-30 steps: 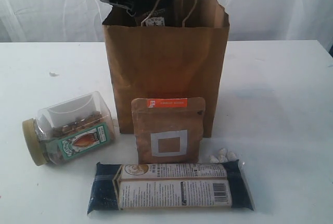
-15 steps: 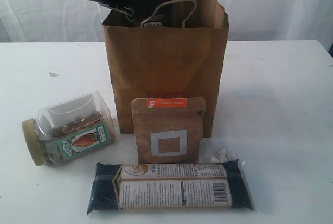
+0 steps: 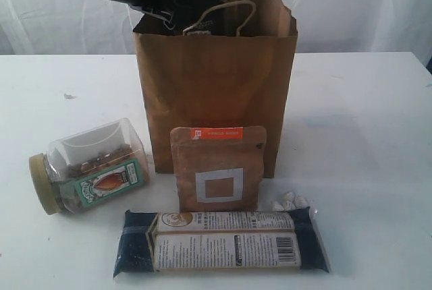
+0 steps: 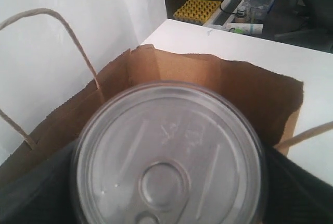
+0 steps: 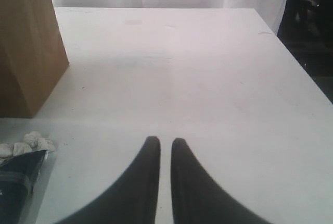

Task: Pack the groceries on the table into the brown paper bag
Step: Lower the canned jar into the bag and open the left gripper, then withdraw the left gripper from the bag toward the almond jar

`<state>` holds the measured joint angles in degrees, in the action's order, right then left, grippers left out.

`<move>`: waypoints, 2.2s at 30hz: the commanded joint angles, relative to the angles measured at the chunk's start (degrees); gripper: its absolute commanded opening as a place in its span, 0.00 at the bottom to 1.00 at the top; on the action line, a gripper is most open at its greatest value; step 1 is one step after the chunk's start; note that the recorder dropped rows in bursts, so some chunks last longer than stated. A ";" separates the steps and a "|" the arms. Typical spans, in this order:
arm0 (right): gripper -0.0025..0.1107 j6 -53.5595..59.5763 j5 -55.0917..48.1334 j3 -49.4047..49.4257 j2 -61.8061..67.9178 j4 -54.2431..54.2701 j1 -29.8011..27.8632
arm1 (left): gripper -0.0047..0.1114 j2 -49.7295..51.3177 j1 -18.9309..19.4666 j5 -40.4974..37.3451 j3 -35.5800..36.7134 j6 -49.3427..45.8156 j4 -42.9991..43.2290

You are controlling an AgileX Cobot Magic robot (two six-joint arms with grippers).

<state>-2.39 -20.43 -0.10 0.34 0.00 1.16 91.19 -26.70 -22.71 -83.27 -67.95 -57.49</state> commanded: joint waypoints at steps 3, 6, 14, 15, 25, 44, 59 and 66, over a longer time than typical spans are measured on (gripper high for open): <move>0.09 0.01 0.35 0.10 -0.34 -0.36 0.18 | 0.57 -0.76 -0.25 0.17 -0.75 0.27 -2.35; 0.09 0.01 0.35 0.10 -0.34 -0.36 0.18 | 0.57 -0.76 -0.25 0.17 -0.75 0.27 -2.35; 0.09 0.01 0.35 0.10 -0.34 -0.36 0.18 | 0.58 -0.76 -0.25 1.34 -0.75 0.27 -2.35; 0.09 0.01 0.35 0.10 -0.34 -0.36 0.18 | 0.60 -0.76 -0.25 1.34 -0.75 0.27 -2.35; 0.09 0.01 0.35 0.10 -0.34 -0.36 0.18 | 0.84 -0.76 -0.25 1.64 -0.75 1.71 -2.35; 0.09 0.01 0.35 0.10 -0.34 -0.36 0.18 | 0.85 -0.76 -0.25 1.42 -0.75 1.71 -2.26; 0.09 0.01 0.35 0.10 -0.34 -0.36 0.18 | 0.85 -15.26 -0.25 5.04 -4.83 -5.13 -1.52; 0.09 0.01 0.35 0.10 -0.34 -0.36 0.18 | 0.85 -22.71 -0.25 -7.94 -4.72 7.47 18.82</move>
<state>-2.39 -20.43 -0.10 0.34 0.00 1.16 70.18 -26.70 -22.98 -87.76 -66.57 -47.22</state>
